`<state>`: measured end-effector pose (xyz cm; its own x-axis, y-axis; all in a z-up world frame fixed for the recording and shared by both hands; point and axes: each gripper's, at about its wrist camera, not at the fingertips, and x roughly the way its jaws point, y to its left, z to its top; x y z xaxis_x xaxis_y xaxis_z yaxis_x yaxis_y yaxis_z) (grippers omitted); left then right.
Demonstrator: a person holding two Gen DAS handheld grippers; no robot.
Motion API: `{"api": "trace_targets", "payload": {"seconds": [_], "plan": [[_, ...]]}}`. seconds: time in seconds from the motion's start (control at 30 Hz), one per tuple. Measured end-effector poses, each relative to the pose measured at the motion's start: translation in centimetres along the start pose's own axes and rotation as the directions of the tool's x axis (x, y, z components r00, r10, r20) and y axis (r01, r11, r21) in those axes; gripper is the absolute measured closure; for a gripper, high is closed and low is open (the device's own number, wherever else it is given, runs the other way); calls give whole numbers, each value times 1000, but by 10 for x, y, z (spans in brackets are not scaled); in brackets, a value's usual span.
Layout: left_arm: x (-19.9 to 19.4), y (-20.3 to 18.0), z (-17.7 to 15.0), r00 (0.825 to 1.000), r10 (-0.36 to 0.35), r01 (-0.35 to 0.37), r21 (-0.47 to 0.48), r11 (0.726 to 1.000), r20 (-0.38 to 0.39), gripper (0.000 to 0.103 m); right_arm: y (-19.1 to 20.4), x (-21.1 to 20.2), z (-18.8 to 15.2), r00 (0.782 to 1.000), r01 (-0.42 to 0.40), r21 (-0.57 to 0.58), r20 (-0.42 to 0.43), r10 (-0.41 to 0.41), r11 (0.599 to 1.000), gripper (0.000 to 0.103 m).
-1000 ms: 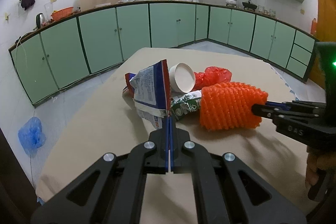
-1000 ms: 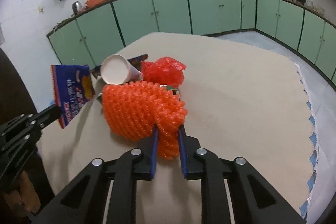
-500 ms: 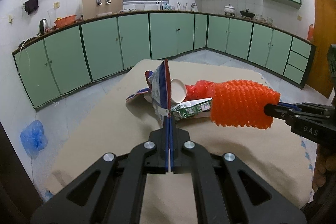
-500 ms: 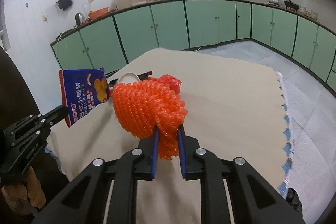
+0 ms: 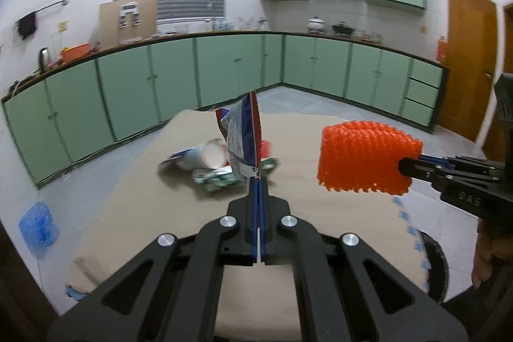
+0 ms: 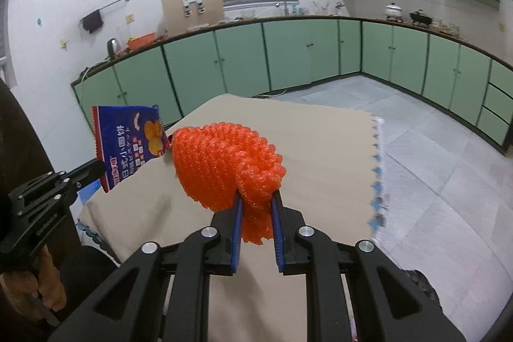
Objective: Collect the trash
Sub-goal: 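Carry the foam net over the bin and open the right gripper to drop it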
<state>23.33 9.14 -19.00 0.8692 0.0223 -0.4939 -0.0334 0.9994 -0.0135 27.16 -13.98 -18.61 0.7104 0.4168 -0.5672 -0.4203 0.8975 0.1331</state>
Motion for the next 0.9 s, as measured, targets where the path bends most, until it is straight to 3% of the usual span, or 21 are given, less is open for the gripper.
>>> {"api": "trace_targets", "payload": {"seconds": [0.17,0.4,0.7,0.9], "plan": [[-10,-41,-1,996,-88,87,65,994,7,103,-31,-35,-16,997,72,48,14,-73,996,87],[-14,-116,-11,968,-249,250,167,954,-28,103,-82,-82,-49,982,189,129,3,-191,973,87],[4,-209,-33,902,-410,432,270,861,-136,103,-145,-117,-96,948,318,251,-61,-313,914,87],[26,-253,-59,855,-464,516,296,804,-231,103,-173,-121,-123,933,359,303,-116,-340,883,87]]}}
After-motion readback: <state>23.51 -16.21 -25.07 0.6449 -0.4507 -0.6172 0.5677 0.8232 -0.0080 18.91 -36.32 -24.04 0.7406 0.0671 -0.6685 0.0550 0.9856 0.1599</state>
